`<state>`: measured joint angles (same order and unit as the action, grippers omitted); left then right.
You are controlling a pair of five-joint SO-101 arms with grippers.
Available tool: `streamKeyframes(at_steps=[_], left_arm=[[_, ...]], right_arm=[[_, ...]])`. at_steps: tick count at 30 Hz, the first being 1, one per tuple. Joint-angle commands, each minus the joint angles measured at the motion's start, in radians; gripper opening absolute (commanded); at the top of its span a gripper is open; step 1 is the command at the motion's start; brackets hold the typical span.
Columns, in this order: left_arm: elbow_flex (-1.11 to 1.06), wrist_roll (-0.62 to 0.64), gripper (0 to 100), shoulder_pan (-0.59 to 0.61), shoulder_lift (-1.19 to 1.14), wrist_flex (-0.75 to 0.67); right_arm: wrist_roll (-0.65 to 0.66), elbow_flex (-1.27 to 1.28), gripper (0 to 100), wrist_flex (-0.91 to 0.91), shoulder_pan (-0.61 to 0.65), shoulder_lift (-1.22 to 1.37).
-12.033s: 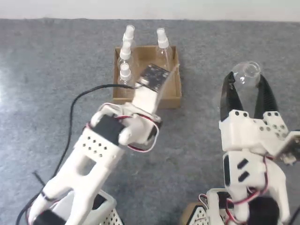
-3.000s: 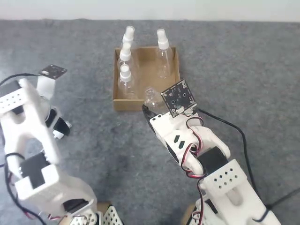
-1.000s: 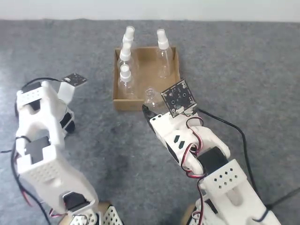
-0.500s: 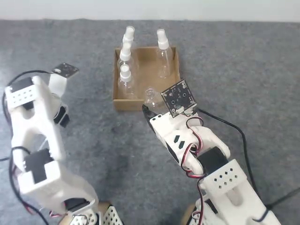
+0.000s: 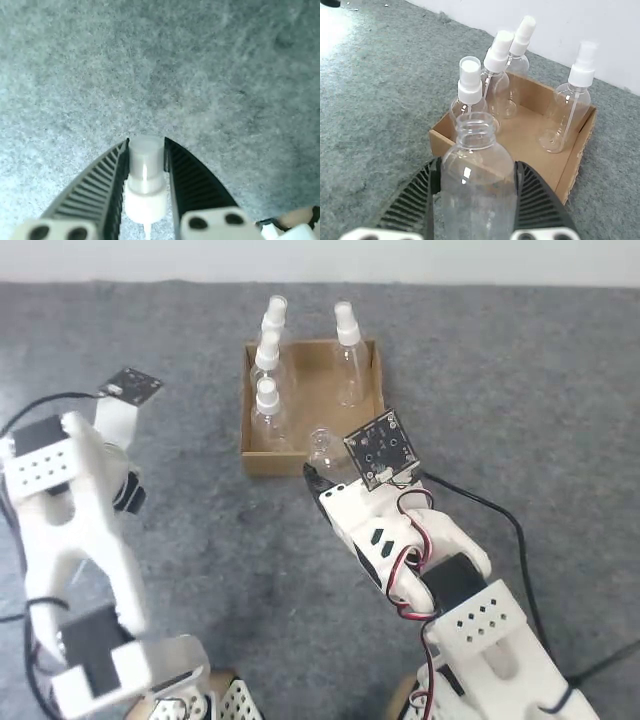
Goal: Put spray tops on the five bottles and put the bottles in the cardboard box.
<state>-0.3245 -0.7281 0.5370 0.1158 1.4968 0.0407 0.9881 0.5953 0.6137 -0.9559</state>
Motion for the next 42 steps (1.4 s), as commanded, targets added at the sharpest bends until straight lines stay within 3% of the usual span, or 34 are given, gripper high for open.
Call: streamKeyframes(at_steps=[1, 17, 33, 42], left_arm=[[-0.065, 0.038, 1, -0.011, 0.155, -0.066], [-0.125, 0.232, 1, -0.012, 0.354, -0.1], [-0.34, 0.327, 1, -0.051, 0.68, -0.198], [-0.341, 0.468, 1, -0.051, 0.769, -0.199]], right_arm=[[0.017, -0.081, 1.7, -0.025, 0.004, 0.002], [0.017, -0.08, 1.7, -0.025, 0.013, 0.002], [0.017, -0.063, 1.7, -0.025, 0.073, 0.002], [0.018, 0.005, 1.7, -0.142, 0.137, 0.002]])
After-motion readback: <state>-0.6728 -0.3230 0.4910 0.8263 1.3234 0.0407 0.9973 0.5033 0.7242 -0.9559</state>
